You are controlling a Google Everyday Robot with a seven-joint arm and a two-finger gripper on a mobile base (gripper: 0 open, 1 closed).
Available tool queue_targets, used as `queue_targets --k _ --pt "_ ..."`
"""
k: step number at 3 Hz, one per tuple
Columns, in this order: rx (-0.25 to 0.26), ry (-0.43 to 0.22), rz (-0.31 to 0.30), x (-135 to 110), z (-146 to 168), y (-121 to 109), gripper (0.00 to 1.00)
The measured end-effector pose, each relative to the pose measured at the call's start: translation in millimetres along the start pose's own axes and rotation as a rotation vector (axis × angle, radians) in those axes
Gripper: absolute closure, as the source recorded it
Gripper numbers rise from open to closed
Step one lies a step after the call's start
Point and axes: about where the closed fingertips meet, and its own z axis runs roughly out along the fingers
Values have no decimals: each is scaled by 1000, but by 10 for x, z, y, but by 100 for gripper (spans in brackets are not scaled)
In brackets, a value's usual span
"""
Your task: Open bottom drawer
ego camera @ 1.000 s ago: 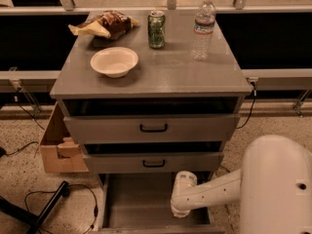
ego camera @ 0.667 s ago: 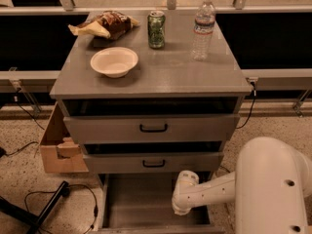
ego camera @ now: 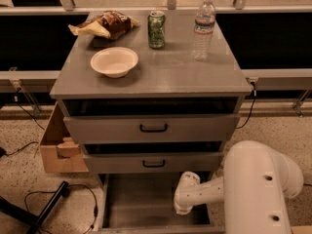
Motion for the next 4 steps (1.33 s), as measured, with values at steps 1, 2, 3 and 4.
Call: queue_targets --k 1,2,3,4 --pt "-39 15 36 192 205 33 100" --pt "-65 21 92 440 207 216 100" --pt "-63 35 152 725 -42 491 100" --pt "-50 98 210 1058 -421 1016 100"
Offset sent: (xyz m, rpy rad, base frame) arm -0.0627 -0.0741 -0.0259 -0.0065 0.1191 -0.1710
